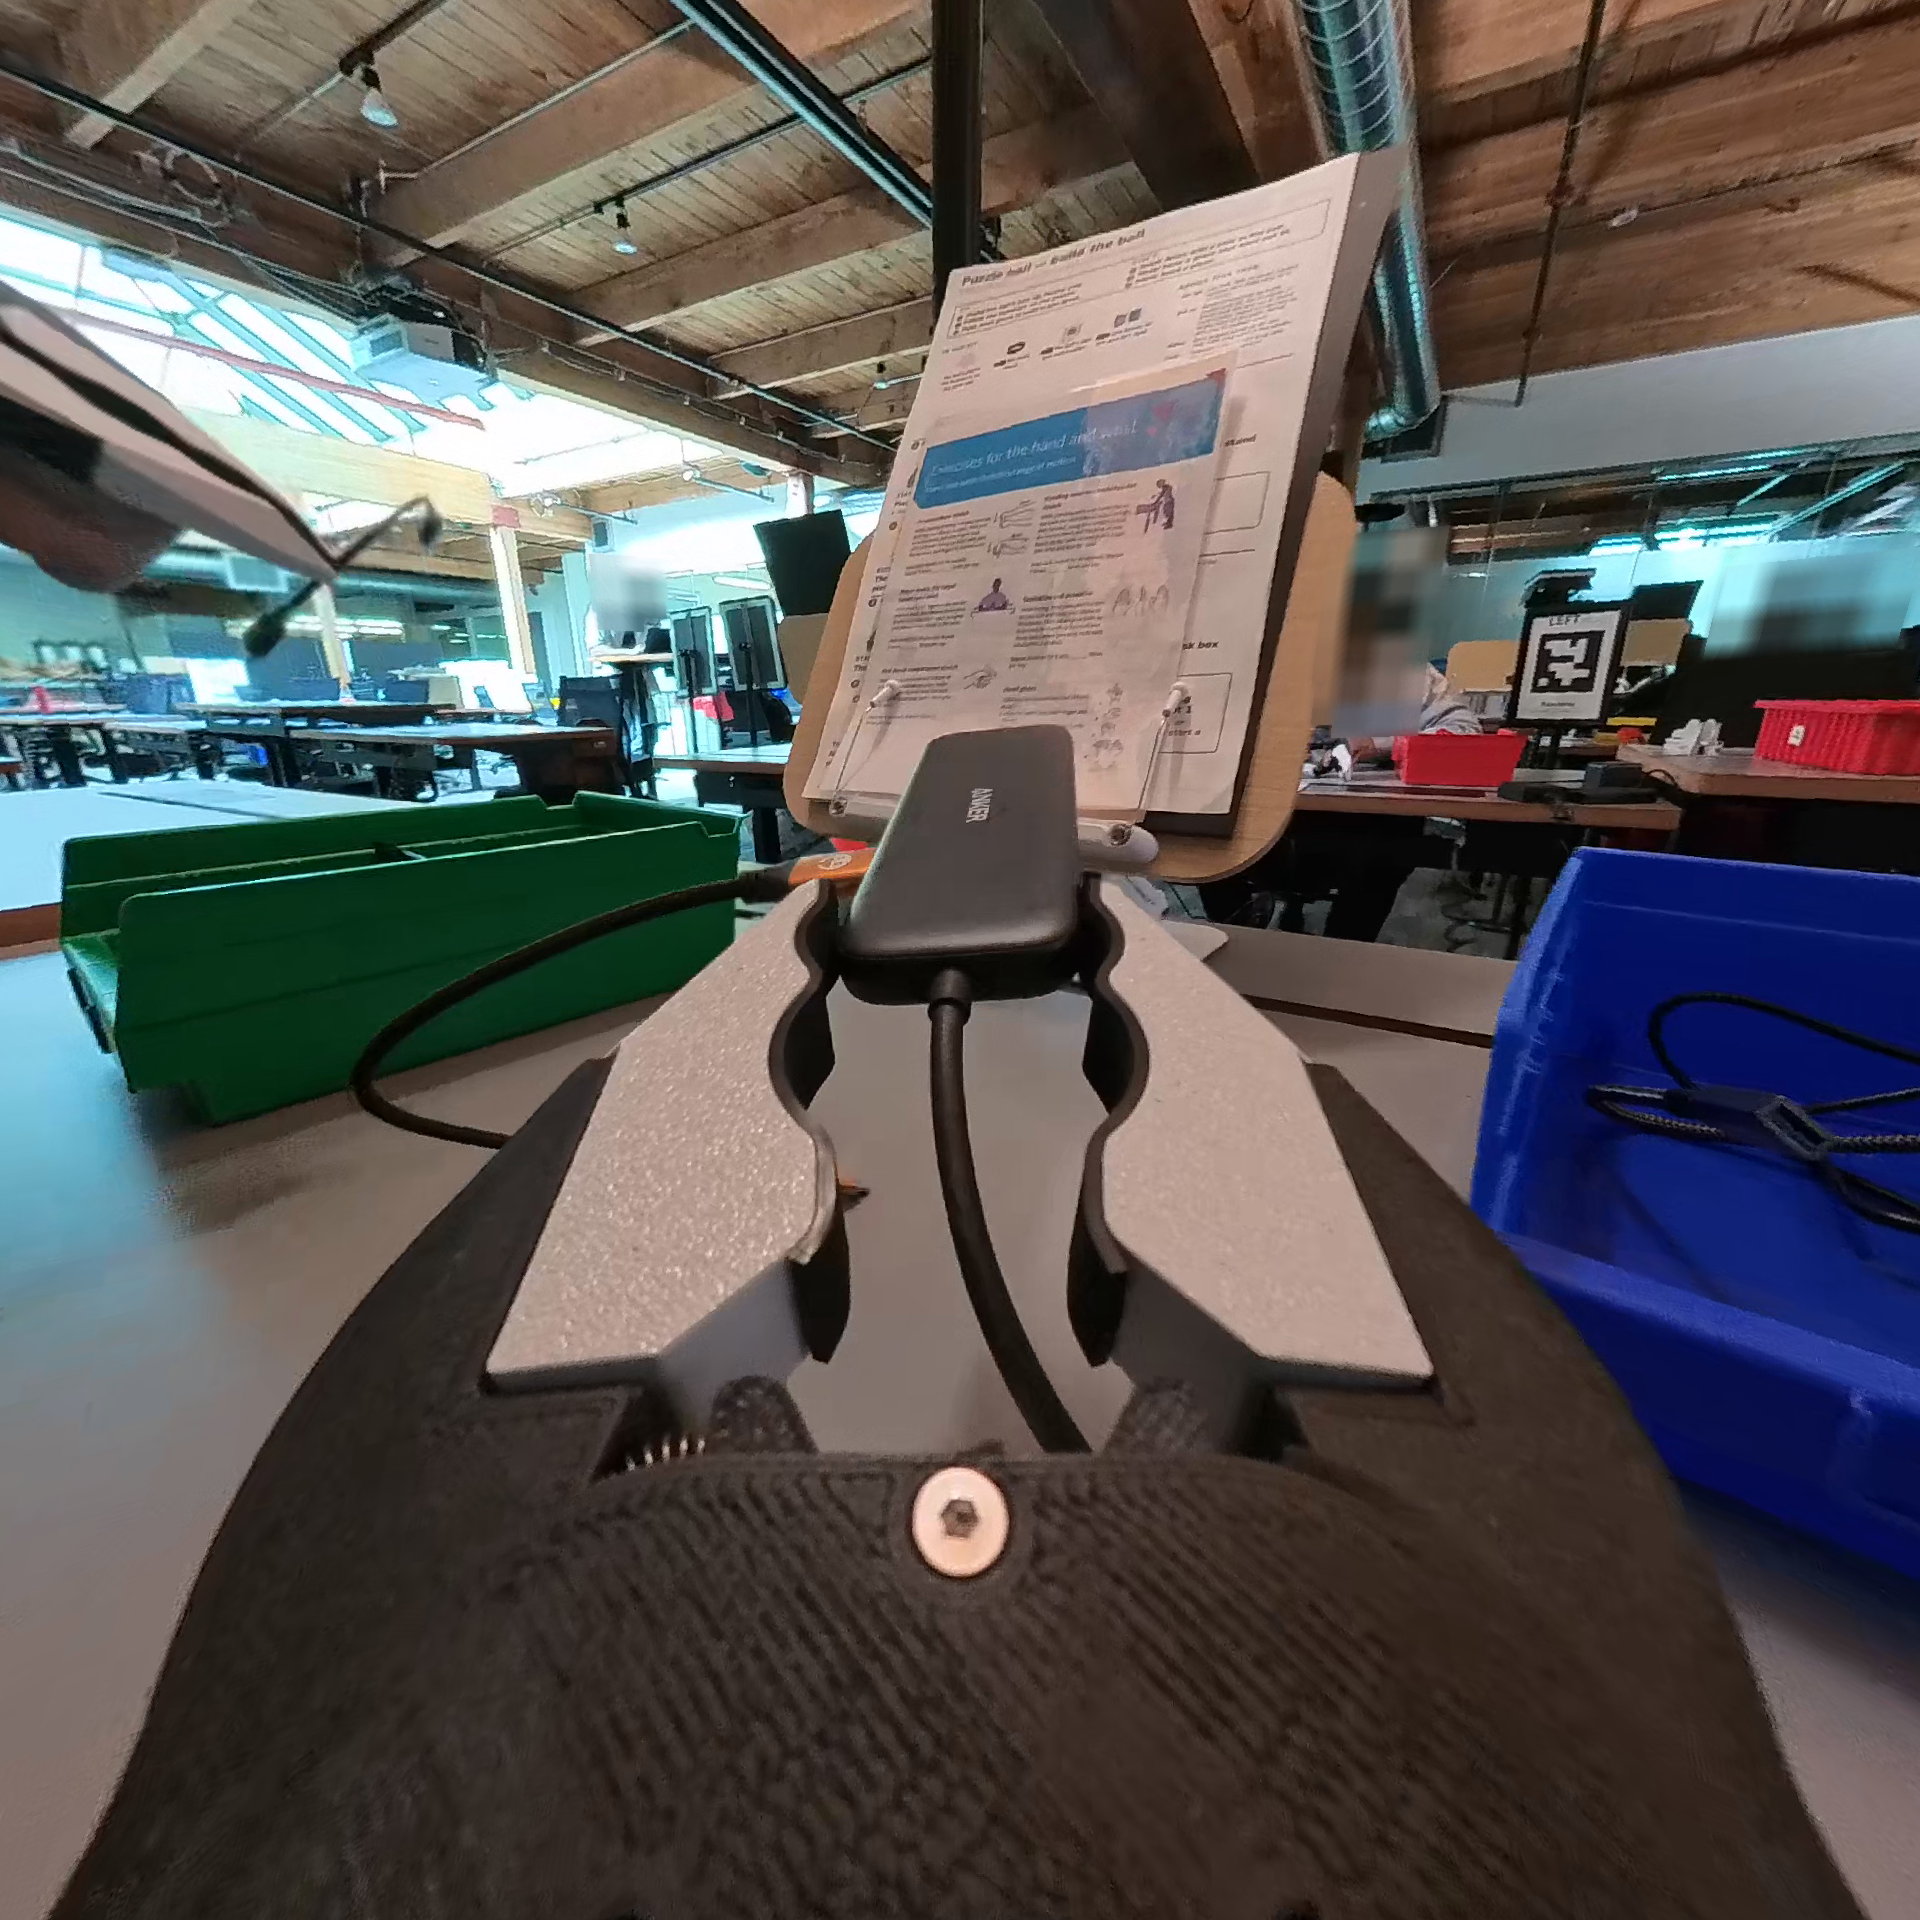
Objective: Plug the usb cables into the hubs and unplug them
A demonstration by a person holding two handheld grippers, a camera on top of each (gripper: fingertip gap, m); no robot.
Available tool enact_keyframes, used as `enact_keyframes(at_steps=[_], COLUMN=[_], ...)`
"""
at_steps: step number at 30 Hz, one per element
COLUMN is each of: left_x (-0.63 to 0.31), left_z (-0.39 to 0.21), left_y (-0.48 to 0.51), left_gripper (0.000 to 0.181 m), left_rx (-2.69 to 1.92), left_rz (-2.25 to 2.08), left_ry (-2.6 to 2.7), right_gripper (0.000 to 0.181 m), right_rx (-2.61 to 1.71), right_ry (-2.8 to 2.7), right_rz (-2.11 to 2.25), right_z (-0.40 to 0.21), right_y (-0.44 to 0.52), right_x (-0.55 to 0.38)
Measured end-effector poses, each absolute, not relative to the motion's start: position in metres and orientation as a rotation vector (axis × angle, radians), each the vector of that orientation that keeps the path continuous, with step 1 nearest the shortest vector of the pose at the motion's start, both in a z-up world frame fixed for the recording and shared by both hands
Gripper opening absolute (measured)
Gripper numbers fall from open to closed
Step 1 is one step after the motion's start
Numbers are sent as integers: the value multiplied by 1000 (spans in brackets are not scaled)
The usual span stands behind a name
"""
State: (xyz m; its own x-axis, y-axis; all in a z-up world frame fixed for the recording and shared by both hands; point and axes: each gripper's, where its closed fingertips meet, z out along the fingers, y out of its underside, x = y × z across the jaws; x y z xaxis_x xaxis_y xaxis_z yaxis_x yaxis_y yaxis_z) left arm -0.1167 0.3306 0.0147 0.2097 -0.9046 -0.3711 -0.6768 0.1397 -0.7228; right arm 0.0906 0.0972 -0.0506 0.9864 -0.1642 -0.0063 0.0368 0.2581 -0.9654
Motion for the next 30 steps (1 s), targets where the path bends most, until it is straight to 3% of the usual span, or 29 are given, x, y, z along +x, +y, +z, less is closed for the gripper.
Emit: enact_keyframes(at_steps=[4, 11, 15, 18, 21, 27, 30], left_x=[-56, -24, -39, -49, -48, 0, 14], left_z=[5, -139, -178, -186, -182, -170, -188], left_y=[250, 210, 216, 213, 203, 199, 225], left_gripper=[1, 0, 2, 7, 31, 36, 39], left_rx=[-1235, -840, -777, -911, -1211, -1854, -1941], left_rz=[-445, -271, -249, -312, -425, -696, -527], left_ry=[1808, 2300, 2410, 2432, 2373, 1838, 1721], right_gripper=[46, 46, 46, 46, 46, 46, 46], right_rx=[-1260, -1231, -1235, -1235, -1269, -1280, -1270], right_ry=[175, 14, 78, 88, 68, 53, 63], right_rz=[-161, -44, -87, -97, -119, -131, -124], right_z=[-45, -38, -40, -40, -44, -45, -44], right_y=[87, 67, 60, 60, 65, 68, 66], right_x=[104, 97, 115, 117, 115, 112, 113])
